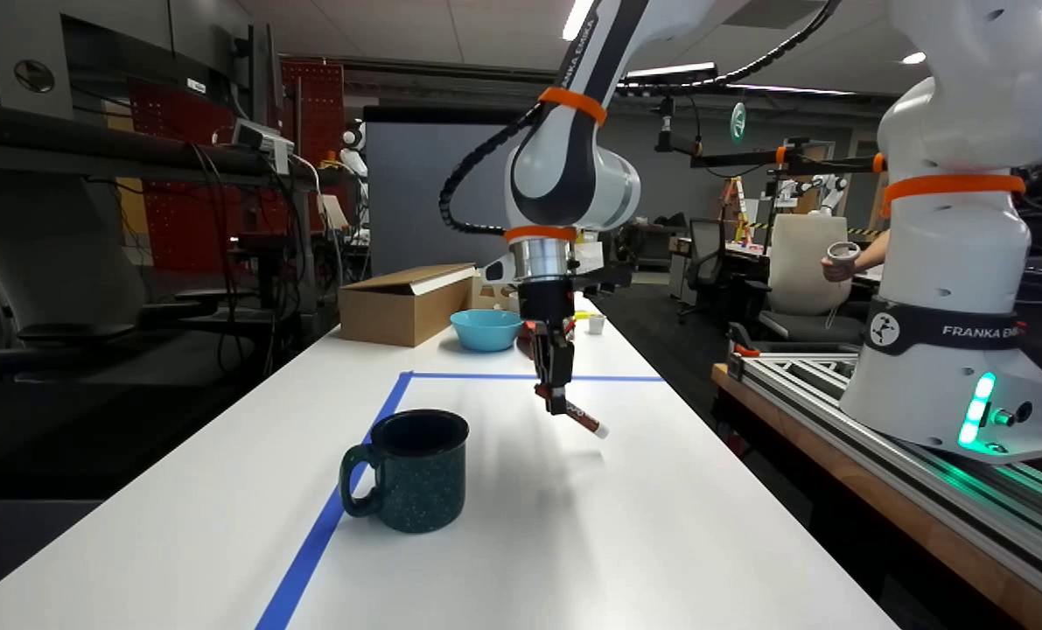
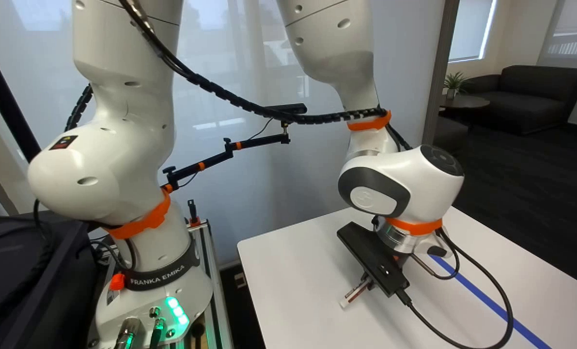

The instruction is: Take the red marker out of the mug and put it on the tabletop.

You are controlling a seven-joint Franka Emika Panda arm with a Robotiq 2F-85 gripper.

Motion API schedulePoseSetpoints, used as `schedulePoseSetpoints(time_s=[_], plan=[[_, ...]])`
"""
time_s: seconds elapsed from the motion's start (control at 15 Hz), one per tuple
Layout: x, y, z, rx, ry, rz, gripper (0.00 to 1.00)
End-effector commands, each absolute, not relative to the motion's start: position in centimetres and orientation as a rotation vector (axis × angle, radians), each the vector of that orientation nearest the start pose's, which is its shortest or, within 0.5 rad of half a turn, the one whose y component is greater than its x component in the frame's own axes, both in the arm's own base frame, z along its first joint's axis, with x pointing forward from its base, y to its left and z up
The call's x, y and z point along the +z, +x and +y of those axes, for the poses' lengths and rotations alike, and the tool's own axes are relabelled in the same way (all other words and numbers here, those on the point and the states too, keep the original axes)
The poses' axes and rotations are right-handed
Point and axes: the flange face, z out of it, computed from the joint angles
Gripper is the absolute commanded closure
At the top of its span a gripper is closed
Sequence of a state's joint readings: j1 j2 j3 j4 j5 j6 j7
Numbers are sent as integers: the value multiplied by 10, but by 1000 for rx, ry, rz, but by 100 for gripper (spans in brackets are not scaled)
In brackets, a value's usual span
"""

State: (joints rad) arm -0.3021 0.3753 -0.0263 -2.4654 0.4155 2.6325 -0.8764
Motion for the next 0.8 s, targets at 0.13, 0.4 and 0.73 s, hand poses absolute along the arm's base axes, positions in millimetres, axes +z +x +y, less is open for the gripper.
schedulePoseSetpoints(time_s=[0.13, 0.4, 0.73], plan=[[97, 440, -172, 152, -2870, -216, 95], [85, 459, -170, 152, -2862, -227, 95], [98, 479, -159, 125, -2878, -297, 41]])
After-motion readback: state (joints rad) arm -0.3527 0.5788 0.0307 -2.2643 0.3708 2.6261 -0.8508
